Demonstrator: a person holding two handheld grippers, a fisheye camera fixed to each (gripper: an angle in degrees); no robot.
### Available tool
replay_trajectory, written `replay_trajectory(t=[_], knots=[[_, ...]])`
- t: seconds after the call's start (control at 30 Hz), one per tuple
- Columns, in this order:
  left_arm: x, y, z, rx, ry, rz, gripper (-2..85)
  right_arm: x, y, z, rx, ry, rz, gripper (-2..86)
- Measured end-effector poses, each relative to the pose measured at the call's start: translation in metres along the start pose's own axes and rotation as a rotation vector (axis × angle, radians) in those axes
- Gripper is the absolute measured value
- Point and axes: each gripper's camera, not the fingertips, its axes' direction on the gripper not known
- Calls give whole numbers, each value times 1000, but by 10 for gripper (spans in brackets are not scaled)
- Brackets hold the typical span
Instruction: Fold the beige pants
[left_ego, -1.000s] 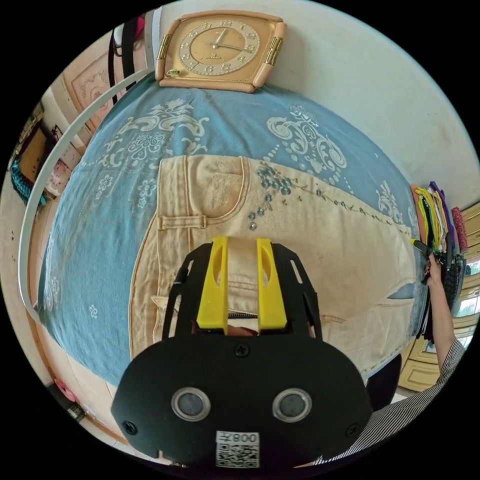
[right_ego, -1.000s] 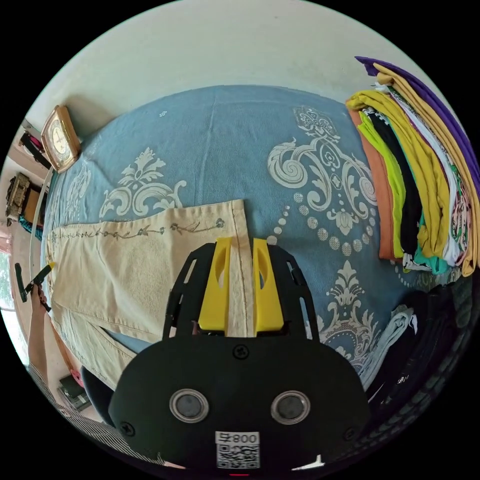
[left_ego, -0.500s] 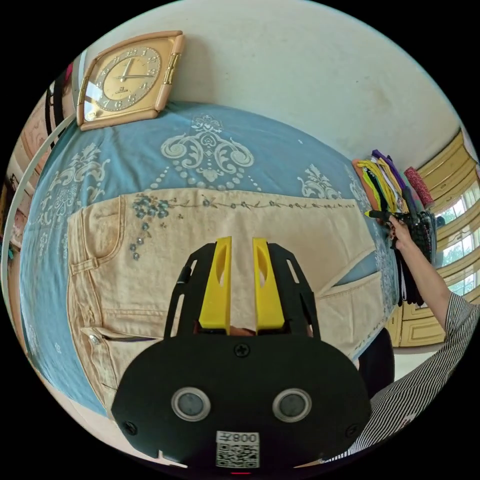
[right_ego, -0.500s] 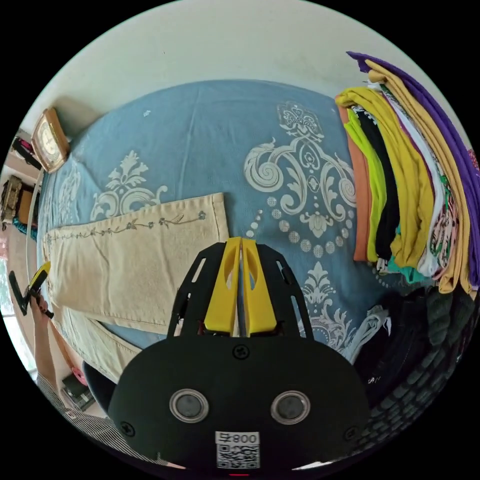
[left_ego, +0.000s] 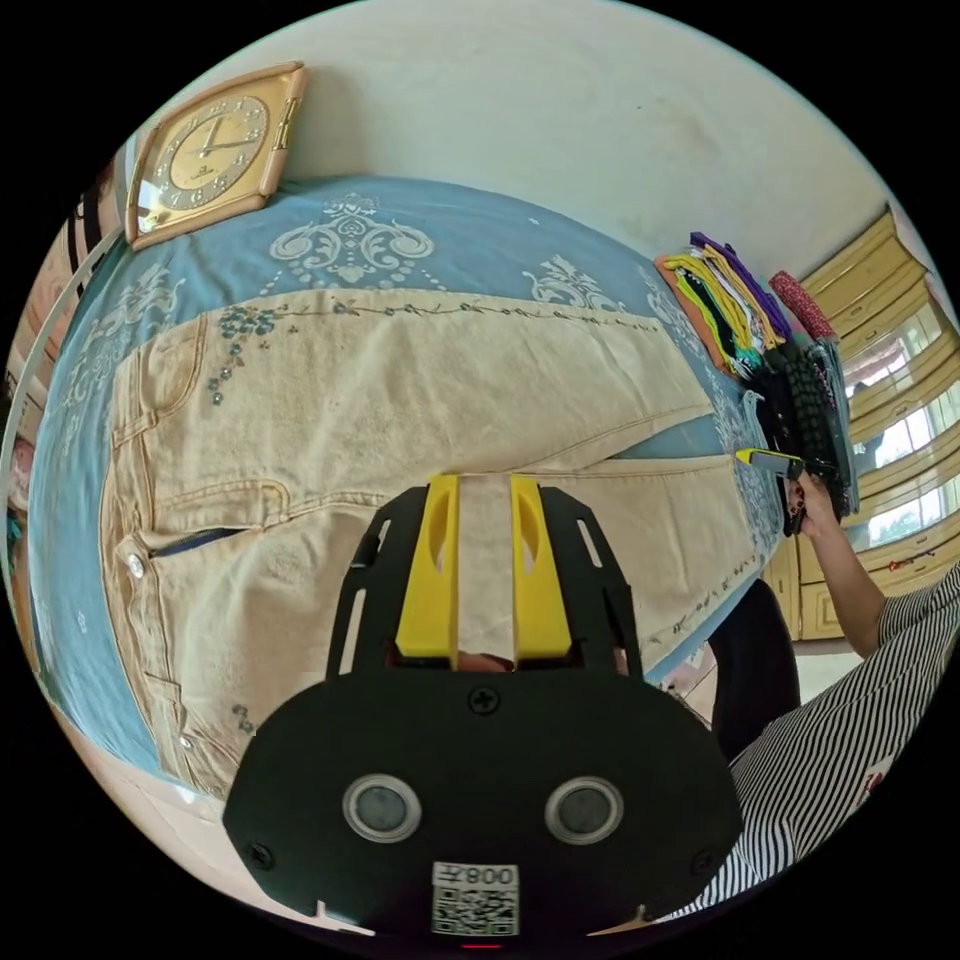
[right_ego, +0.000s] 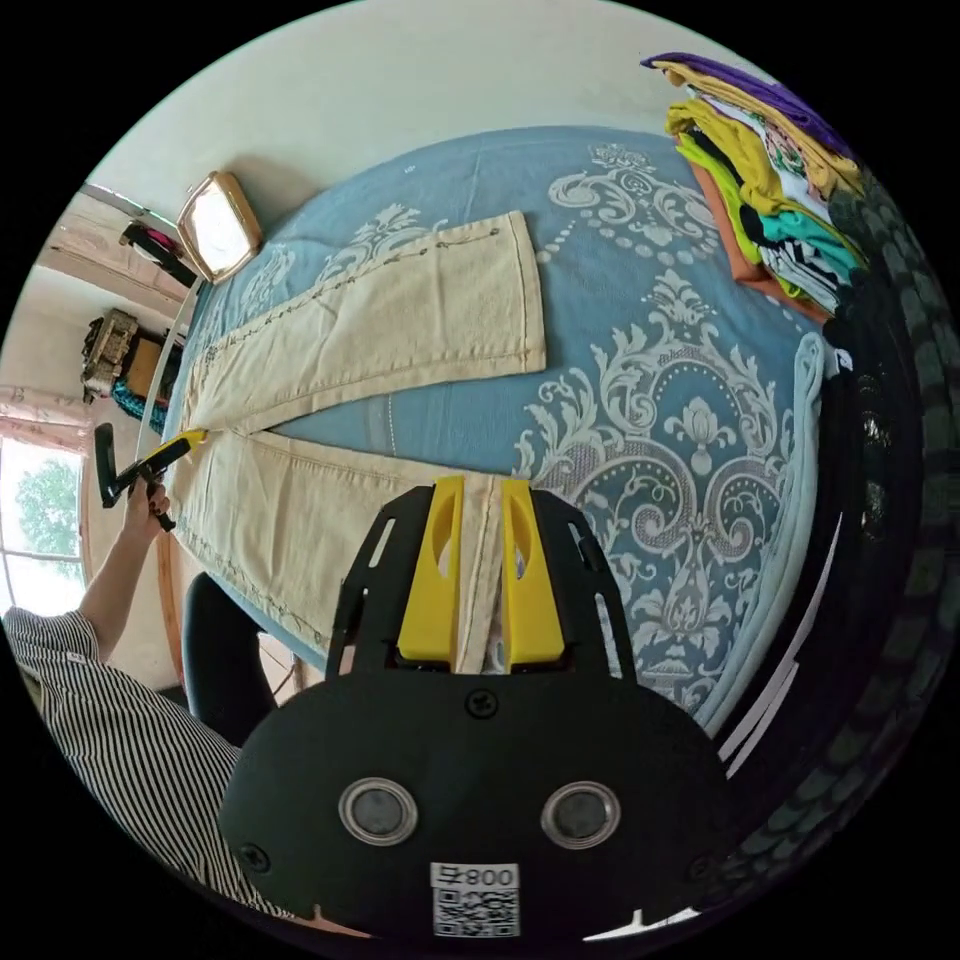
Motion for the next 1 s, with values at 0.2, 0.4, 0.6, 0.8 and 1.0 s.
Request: replay_trajectory(t=[0.2,0.4,0.6,0.8,1.0], knots=[[-10,-36,-10,38,-26,-32,60,-9,-99,-13,75,54,-54,73],[-22,-64,-27,96,302,-21,56,-19,-193,20,-3,113,-68,82],[-31,-107,-34,84,-82,2,88,-42,-203,39,-27,217,-97,81],[-29,-170,18,-132,-306,28,79,-61,-198,41,7,318,-97,64],[-5,-179,8,-58,-365,83,11,-65,-198,30,9,330,-129,11]])
